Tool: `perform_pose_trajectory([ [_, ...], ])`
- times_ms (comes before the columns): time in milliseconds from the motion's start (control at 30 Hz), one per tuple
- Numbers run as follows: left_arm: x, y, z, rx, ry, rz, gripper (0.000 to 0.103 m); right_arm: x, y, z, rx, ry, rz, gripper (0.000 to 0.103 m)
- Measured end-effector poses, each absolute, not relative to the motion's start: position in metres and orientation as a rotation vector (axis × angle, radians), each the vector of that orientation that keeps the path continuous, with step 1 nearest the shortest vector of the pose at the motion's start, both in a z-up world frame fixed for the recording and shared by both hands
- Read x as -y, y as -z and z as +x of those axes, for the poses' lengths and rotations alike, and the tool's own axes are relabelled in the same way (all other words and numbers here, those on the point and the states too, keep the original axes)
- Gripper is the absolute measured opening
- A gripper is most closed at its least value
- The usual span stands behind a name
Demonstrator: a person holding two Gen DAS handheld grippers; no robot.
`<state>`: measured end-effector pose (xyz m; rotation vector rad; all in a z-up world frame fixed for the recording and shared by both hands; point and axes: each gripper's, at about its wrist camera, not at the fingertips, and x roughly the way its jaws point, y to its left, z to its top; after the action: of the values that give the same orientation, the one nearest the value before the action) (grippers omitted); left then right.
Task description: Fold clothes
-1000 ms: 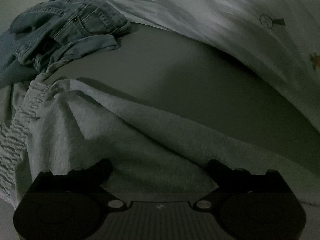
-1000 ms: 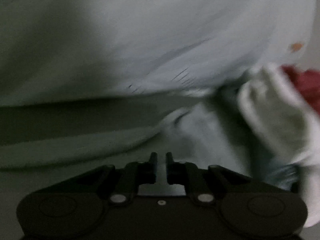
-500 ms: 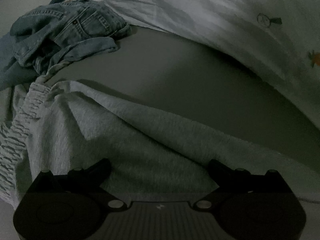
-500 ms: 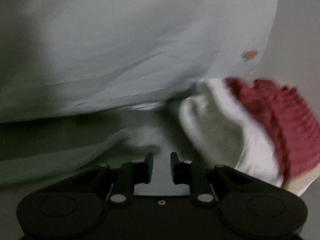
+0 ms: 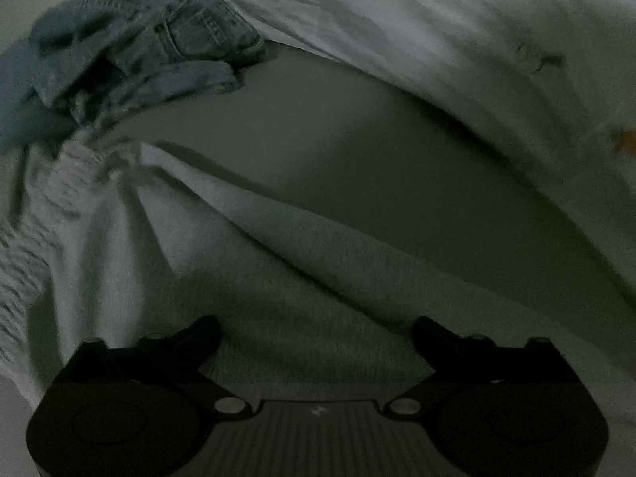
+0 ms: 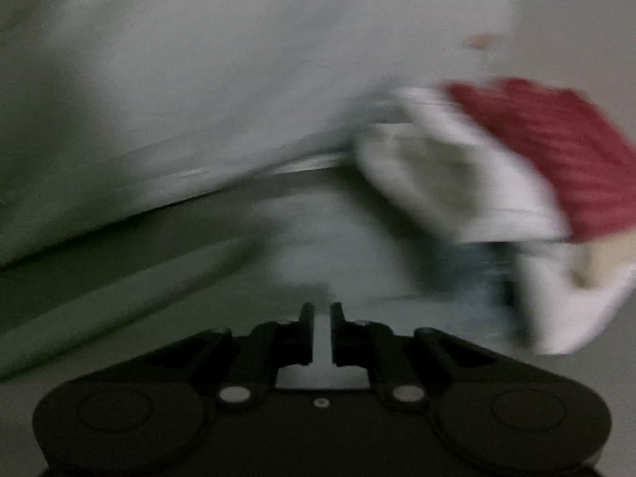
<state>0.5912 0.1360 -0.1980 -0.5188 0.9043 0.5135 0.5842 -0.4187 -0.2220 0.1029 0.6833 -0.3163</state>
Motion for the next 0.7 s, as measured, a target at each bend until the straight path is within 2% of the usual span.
perform_pose_trajectory([
  [33,-0.132,0.195,0.59,-0.897,-0.465,-0.536,0.085,0.4,0.224,0.588,-0.697,0.242,0.081,0.008],
  [100,-0.119,0.19,0.59,-0.903,-0.364,-0.523,0.065,0.364,0.231,0.591,-0.72,0.121,0.045,0.008],
  [200,-0.087,0.189,0.596,-0.938,-0.186,-0.398,0.048,0.314,0.241,0.597,-0.751,-0.039,-0.004,0.008],
  [333,-0.051,0.191,0.611,-0.921,-0.101,-0.208,0.048,0.286,0.245,0.617,-0.737,-0.145,-0.077,0.008],
  [400,-0.04,0.192,0.62,-0.91,-0.075,-0.148,0.052,0.281,0.245,0.633,-0.728,-0.17,-0.075,0.008],
  [467,-0.041,0.192,0.631,-0.881,-0.067,-0.14,0.057,0.28,0.246,0.652,-0.719,-0.182,-0.09,0.008],
  [700,-0.061,0.196,0.677,-0.844,-0.115,-0.187,0.059,0.281,0.254,0.704,-0.703,-0.158,-0.054,0.01],
])
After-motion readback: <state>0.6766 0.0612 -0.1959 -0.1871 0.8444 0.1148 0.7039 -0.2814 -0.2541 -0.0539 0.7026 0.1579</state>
